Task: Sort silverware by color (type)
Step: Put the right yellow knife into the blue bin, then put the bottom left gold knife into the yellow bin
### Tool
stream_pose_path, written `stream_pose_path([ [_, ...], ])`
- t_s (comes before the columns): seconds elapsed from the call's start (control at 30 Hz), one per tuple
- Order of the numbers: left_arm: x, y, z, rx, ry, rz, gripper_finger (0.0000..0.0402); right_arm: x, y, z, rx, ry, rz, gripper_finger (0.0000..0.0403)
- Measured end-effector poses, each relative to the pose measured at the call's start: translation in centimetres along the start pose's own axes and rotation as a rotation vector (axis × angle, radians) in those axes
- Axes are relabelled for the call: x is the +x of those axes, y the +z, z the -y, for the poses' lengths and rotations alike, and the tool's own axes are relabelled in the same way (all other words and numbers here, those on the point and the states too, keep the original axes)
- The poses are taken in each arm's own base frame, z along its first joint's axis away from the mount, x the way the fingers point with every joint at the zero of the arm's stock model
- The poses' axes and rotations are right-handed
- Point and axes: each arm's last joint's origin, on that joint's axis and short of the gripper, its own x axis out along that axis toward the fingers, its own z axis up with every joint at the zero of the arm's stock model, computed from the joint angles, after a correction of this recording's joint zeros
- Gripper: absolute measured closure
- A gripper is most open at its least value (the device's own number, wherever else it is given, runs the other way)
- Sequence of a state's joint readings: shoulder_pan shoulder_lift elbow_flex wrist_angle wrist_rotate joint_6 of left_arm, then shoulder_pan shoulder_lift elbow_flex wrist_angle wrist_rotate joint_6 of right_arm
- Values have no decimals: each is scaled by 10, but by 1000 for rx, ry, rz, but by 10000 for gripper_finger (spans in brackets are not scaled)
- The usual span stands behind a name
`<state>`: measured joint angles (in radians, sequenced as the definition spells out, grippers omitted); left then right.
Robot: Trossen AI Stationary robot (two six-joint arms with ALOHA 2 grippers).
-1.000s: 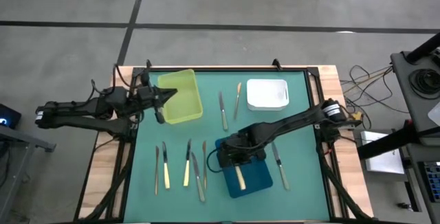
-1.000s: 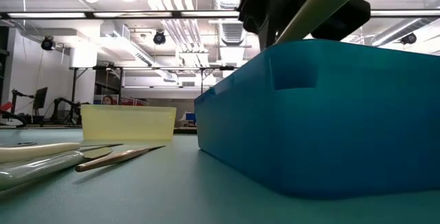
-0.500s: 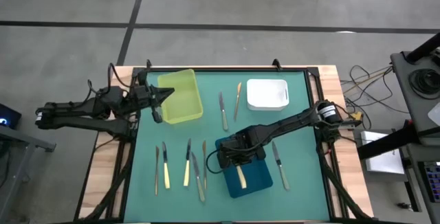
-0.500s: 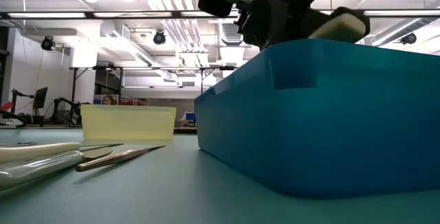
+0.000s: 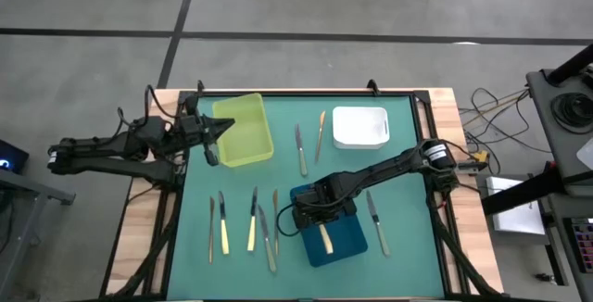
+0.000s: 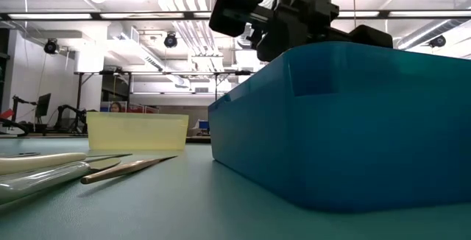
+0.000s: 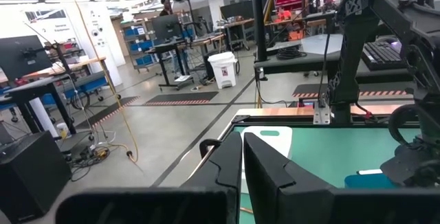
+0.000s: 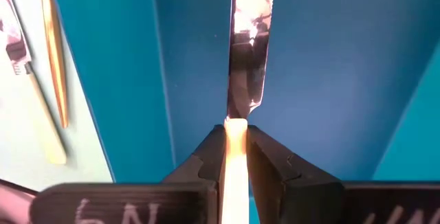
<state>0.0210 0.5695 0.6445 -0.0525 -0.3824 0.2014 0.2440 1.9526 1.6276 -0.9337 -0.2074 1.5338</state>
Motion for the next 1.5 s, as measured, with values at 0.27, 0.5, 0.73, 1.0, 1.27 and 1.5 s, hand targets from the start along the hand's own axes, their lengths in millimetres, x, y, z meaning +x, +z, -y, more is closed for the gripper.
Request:
stream_pose_path([
  [0.27,0,0,0,0,0,0,402,0,1,0,9,-1,25,364],
  [0.5,-1,0,0,-1,0,2,402,0,1,0,1,-2,51,323],
  [0.73,-1,0,0,-1,-1,3,402,0,1,0,-5,-1,52,286],
  [1.0,-1,1,2,-34,-71,16,402,-34,-6,1,-292,68,153,281],
  [1.27,0,-3,4,-118,-123,-17,402,-69,-7,8,-712,-15,510,304],
  [1.5,9,-19,11,-423,-112,-195,402,-106,-10,28,-1023,-109,671,315],
])
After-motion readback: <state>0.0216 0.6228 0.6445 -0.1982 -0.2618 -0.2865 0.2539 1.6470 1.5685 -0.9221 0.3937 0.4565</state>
